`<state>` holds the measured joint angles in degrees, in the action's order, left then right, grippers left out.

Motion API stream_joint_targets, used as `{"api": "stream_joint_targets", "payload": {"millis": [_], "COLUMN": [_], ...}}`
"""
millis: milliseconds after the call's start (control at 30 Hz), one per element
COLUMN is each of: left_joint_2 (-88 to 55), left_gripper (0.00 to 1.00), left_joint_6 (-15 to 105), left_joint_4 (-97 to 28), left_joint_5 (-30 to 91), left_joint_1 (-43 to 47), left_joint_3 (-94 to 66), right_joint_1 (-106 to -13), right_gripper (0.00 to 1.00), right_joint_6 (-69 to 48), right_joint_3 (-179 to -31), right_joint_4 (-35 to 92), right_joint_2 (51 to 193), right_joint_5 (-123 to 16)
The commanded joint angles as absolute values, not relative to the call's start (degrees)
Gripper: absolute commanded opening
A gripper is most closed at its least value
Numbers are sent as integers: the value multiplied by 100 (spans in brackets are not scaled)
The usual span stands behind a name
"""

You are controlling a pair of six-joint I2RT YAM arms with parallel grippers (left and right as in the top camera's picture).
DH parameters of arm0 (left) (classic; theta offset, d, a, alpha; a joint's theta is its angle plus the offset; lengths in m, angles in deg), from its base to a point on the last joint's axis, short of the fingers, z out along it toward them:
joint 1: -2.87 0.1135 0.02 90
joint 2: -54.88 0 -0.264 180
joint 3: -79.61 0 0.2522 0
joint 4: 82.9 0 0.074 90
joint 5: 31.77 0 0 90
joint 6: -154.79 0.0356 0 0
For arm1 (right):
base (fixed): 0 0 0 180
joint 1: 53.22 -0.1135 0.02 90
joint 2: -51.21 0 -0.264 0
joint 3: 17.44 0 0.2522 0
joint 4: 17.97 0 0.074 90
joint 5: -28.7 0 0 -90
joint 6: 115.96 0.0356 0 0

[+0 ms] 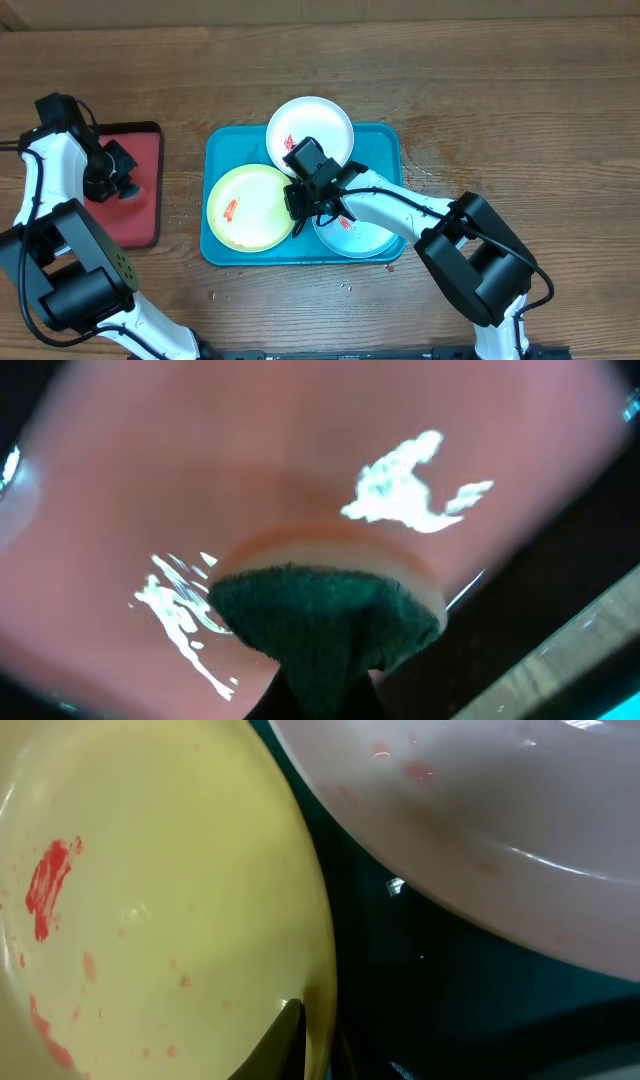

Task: Clean dirty plates on tray and stack at the side
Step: 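Dip the sponge in the red tray and carry it to the yellow plate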

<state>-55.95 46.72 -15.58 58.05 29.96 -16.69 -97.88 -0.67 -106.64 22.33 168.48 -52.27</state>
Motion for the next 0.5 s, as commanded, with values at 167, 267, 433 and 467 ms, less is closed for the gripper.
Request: {"api": "stream_joint_targets", "payload": {"millis": [167,267,433,467], "left_joint_2": [-4882,-4972,-5308,-5304], "left_gripper": [4,4,4,4], "left_joint_6": [4701,4698,4696,4698], "left_joint_4": [-1051,-1212,-1459,-1440], "left_joint_5": [5846,5979,6296,6314], "left_joint_1": [2972,2906,2924,2937], "left_joint_3": [-1934,-1737,-1481,-1523], "right_joint_1": [-9795,-9795,-9795,-9793], "right_gripper": [11,11,11,11], "right_joint_6": [-77,-64,-67,-67], "right_joint_3": [-10806,-10902,-10968,-10968], "right_joint_4": [2323,2327,2360,2406], "right_joint_2": [16942,16942,16942,16942], "right_joint_5": [-5482,-5485,-5482,-5485]}}
